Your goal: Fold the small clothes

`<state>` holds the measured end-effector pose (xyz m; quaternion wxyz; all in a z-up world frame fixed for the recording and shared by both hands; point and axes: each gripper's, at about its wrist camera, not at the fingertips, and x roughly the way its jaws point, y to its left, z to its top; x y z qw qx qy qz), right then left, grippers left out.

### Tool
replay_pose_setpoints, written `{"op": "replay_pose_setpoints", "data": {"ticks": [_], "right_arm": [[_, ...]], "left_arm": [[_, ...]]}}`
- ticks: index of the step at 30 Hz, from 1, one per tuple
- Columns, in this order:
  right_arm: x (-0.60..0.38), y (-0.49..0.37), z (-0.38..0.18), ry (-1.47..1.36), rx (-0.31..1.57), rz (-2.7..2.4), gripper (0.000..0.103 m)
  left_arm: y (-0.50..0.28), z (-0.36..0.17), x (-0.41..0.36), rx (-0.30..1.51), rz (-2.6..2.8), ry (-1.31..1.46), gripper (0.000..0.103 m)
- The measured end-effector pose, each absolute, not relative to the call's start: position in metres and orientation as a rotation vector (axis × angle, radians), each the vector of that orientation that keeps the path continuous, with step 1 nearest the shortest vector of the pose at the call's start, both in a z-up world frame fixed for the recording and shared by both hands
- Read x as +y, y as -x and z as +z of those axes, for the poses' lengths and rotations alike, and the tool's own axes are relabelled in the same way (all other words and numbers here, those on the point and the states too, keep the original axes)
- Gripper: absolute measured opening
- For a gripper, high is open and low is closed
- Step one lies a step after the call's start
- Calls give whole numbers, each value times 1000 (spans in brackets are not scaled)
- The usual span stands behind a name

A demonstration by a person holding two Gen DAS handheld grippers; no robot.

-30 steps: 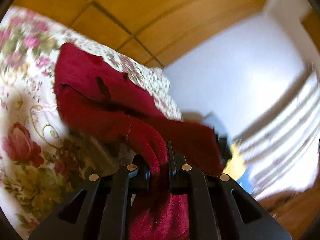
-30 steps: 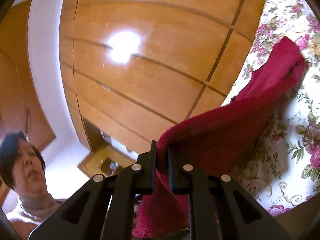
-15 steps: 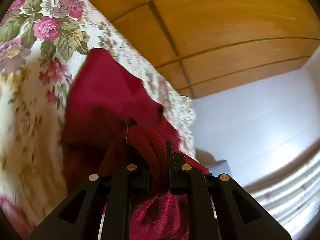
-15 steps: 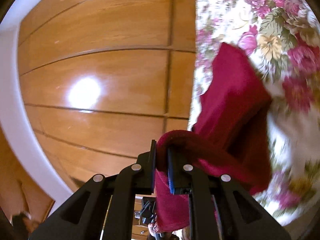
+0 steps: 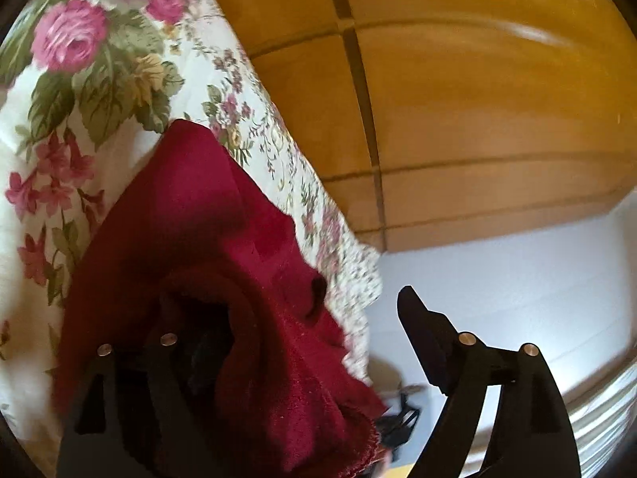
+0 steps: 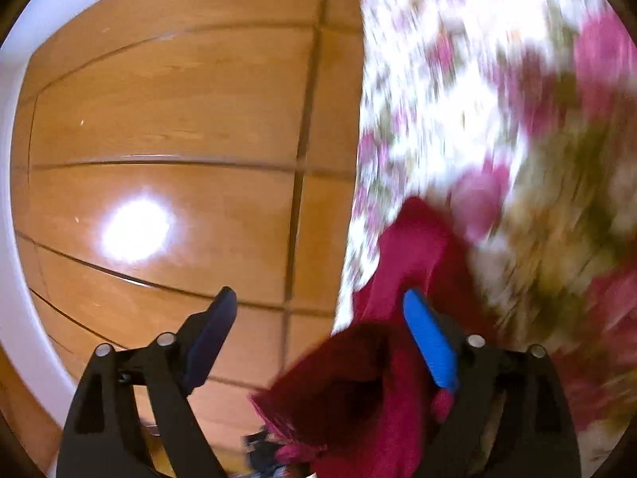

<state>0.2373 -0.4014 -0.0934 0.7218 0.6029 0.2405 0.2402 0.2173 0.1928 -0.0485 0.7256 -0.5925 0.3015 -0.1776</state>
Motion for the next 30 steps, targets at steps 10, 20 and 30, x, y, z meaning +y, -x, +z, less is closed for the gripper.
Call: {"op": "replay_pose_setpoints", "data": {"ticks": [10,20,30], "right_arm": [[-365,-219,-73,-1180,698,775,86],[-314,-262,-69,-1080,783,952,96],[-346,-294,-71,-1184,620,747,100]], "left_arm": [[-209,-34,188,772,-415,1338,93],[-201,-23,177,813,-545,1374,94],[-238,-26,204,610,-325,1420,98]]}}
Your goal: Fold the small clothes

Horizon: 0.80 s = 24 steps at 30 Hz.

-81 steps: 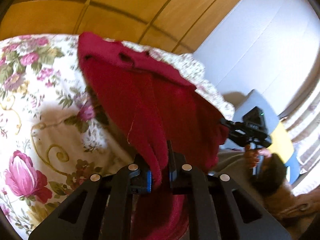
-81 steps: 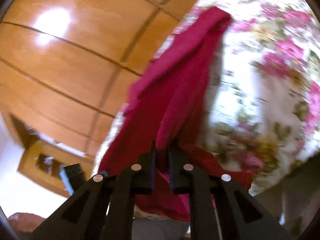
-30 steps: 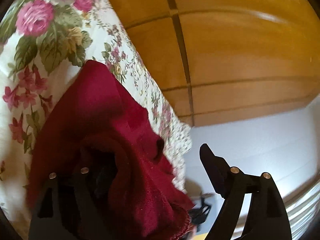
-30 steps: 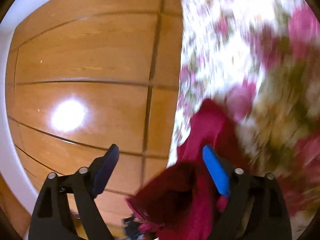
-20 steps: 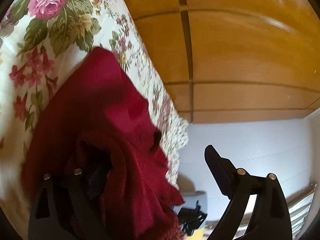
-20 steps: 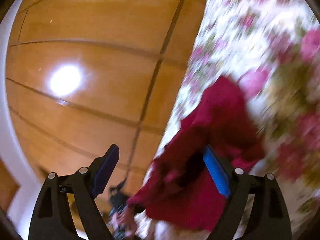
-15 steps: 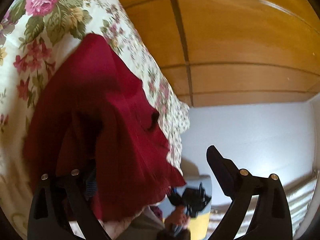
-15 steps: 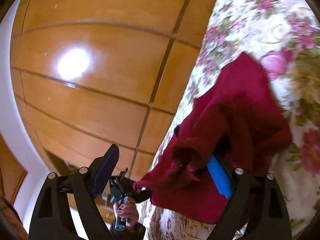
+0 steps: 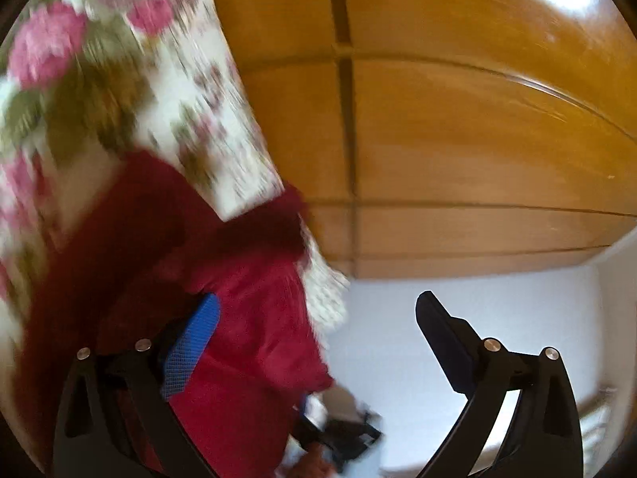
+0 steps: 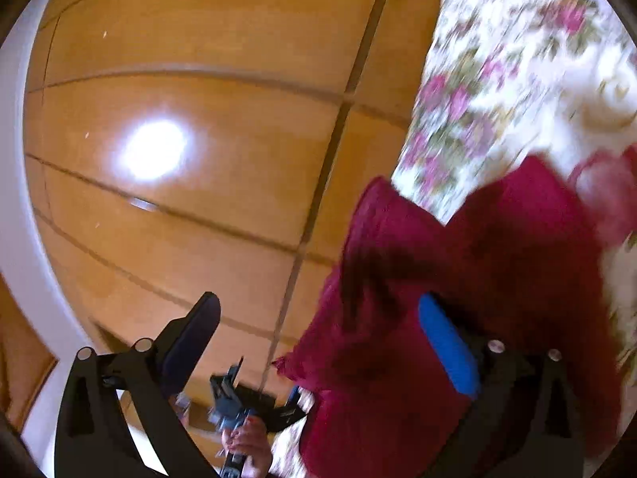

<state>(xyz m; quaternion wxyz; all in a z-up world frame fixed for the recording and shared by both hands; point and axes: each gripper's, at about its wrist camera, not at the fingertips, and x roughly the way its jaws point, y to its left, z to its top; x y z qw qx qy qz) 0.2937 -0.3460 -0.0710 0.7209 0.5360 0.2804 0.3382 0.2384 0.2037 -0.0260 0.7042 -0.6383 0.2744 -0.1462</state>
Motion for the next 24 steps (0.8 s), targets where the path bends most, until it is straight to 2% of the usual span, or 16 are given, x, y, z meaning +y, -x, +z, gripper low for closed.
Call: {"op": "replay_pose_setpoints", "data": {"ticks": [5,9,16,21,24], "right_arm": [[-362,-281,-64,-1166,589,671,100],[-378,-249,-36,-1013,555,561,99],[-370,-197,-27,-718,649,388,80],[-354,-172,-50,-692,743,371,67],[-360,-155,-61,-747,789,350,58]], "left_arm": [[-223,-33,196,627,-214,1235,98],[-191,-34,184,582,-177,1081,98],[-133,-33,178,555,-227,910,97],[-111,-33,175,574,-281,892,78],[-105,-35,169,589,-291,866,73]]}}
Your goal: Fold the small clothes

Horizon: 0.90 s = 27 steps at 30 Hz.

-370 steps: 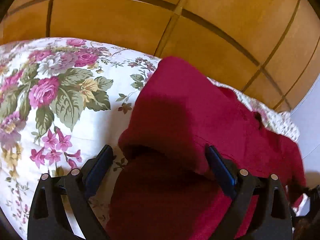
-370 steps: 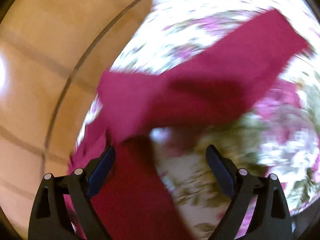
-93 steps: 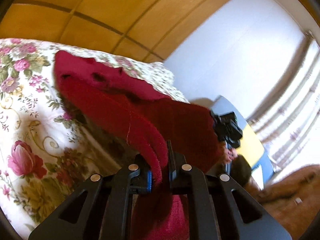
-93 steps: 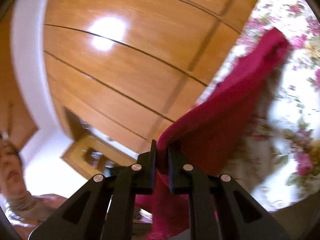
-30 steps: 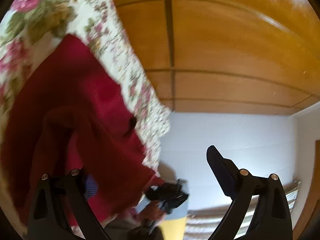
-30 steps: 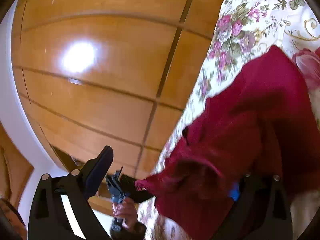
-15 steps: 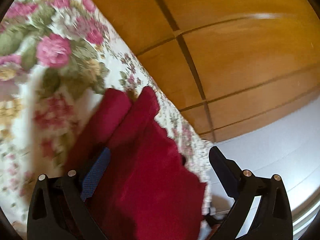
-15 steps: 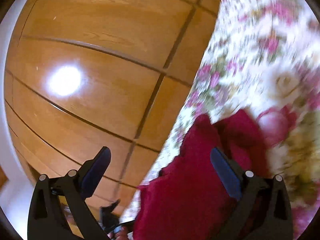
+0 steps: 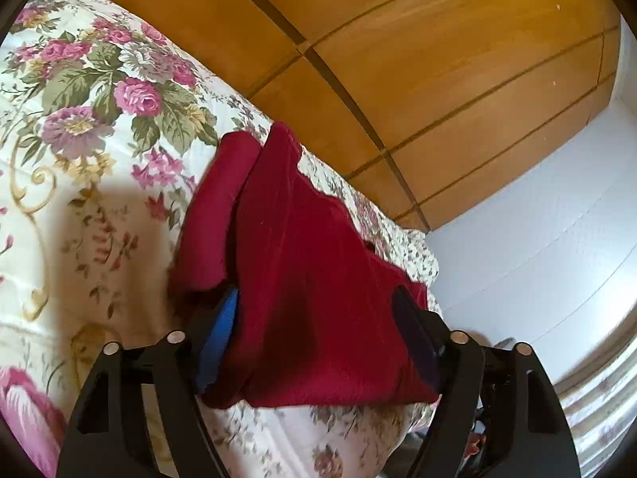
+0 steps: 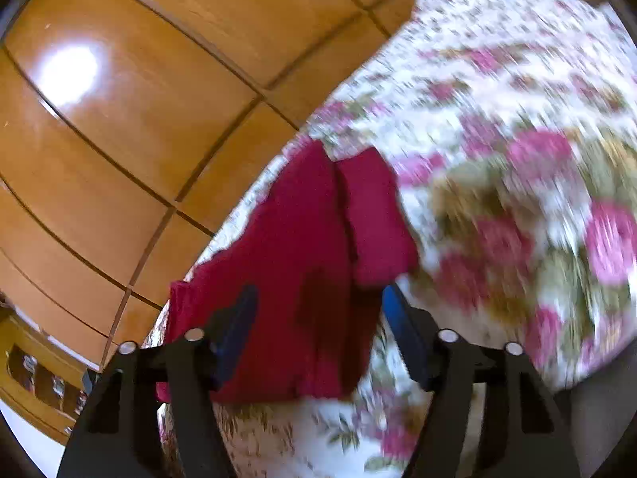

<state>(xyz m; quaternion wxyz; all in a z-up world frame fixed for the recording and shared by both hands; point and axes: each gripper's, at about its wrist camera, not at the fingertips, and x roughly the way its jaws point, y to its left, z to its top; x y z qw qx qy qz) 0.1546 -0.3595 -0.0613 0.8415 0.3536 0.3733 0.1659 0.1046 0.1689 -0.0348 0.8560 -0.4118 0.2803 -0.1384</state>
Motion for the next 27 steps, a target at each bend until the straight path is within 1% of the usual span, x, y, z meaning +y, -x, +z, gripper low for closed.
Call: {"op": "replay_pose_setpoints", "data": {"ticks": [1,5,8,11,12,13,14,15,16,17,18,20,22,27], "right_arm": [[-362,-148,-65,-768,804,346,53],[-366,-131,-81,-811,890,303,44],[-360,-129,-81,-805,894,342,43],[-344,-135,-76,-701,899,367,43],[-338,-139,-78,-658,916,365,36],[-333,-143,-81,-632,931,367,25],[-329,-147,-84,-615,944,370,23],[-326,-149,-84,-597,943,369,17],[-327,-149,-81,-583,924,366,14],[-329,-146,-74,-570,891,358,13],[-336,-140,-63,-563,825,346,12],[-352,-129,-46,-577,726,328,11],[-367,-124,-44,-603,709,271,10],[-368,-139,-69,-618,849,157,10]], "left_arm": [[-103,-35,168,590,-296,862,71],[-92,-34,168,590,-327,866,69],[-87,-32,170,578,-332,883,69],[-83,-32,171,572,-332,889,69],[-84,-33,169,575,-333,884,71],[-85,-33,167,583,-334,869,72],[-88,-34,164,592,-325,851,72],[-90,-35,162,606,-310,828,72],[-93,-37,158,632,-281,786,69],[-95,-37,156,647,-250,751,53],[-96,-38,154,665,-207,701,31],[-99,-41,152,696,-146,621,17],[-100,-45,156,706,-151,630,16],[-104,-52,152,732,-155,601,16]]}}
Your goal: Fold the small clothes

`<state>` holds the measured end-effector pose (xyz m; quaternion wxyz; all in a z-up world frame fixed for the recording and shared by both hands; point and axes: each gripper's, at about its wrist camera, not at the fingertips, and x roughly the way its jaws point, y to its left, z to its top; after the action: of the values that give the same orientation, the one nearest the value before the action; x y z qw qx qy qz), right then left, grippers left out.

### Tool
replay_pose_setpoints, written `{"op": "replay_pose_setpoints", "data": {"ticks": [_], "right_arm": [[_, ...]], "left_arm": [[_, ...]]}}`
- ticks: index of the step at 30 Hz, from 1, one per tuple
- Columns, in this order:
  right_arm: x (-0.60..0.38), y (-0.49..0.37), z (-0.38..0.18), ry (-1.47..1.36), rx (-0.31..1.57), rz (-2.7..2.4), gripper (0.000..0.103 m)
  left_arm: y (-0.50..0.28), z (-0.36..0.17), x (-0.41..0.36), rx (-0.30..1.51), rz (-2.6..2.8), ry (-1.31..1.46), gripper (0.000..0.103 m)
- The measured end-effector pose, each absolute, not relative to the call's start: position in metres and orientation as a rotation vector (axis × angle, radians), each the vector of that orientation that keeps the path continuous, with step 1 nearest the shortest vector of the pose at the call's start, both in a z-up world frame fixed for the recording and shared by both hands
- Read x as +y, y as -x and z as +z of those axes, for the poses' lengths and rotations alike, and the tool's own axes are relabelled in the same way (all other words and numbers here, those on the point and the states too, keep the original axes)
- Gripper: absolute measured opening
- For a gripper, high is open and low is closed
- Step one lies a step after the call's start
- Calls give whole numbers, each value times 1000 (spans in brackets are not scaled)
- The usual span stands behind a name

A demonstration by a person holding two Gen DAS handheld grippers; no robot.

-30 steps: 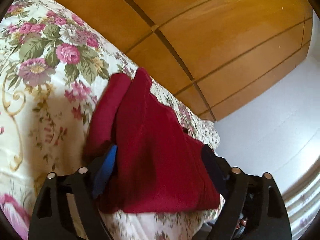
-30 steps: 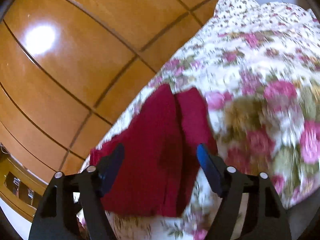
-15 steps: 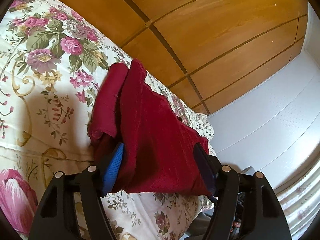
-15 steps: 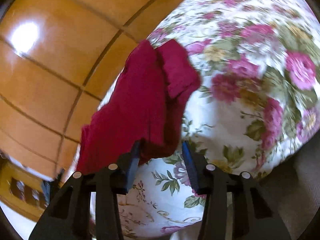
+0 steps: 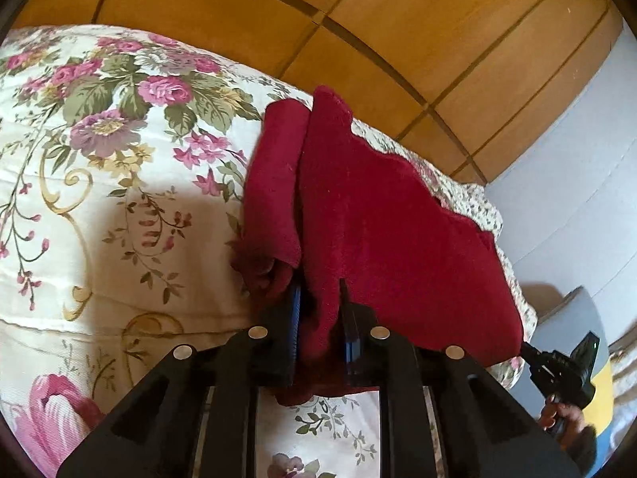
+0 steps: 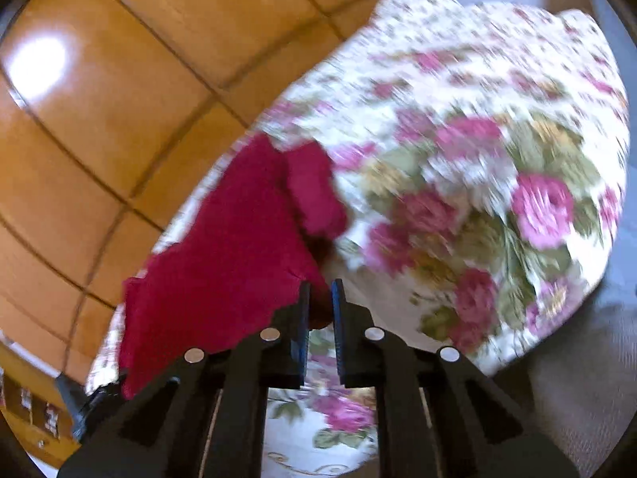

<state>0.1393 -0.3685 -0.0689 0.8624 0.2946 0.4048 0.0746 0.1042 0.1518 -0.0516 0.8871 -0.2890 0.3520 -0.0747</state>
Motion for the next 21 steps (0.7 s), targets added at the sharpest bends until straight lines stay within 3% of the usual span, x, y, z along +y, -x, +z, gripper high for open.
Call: {"op": "replay_pose_setpoints", "data": {"ticks": [2,3,4,5,6,7,9,11,12,13,14,18,21], "right_arm": [[-366,-144,-78,-591,912,162,13],[-366,-144,-82,-597,927,158,16],[-369,-144,-82,-625,913,162,26],[-373,-141,-79,-661,886,168,31],[-381,-135,-75,-702,835,164,47],[-386,-130,-70,-727,791,162,56],[-391,-127,-62,-752,740,190,56],[-385,-132,-65,-750,761,210,53],[-379,-138,-71,-734,807,217,44],[-370,-146,-79,-707,873,232,18],[-363,-149,-83,-681,914,233,12],[-360,-143,-64,-563,845,148,9],[-365,-144,-74,-494,918,-12,0]], "left_arm": [[-101,-50,153,717,-167,619,19],[-99,-50,156,705,-184,648,30],[-97,-50,157,695,-203,673,36],[-95,-49,159,671,-230,707,50],[-91,-47,159,646,-246,723,60],[-89,-45,158,636,-249,721,63],[-91,-42,146,649,-235,656,65],[-97,-41,138,672,-216,604,64],[-99,-41,135,679,-205,585,54],[-101,-40,133,688,-188,563,46],[-104,-41,131,707,-160,533,28],[-95,-34,134,687,-160,533,20],[-92,-38,128,720,-148,461,20]]}}
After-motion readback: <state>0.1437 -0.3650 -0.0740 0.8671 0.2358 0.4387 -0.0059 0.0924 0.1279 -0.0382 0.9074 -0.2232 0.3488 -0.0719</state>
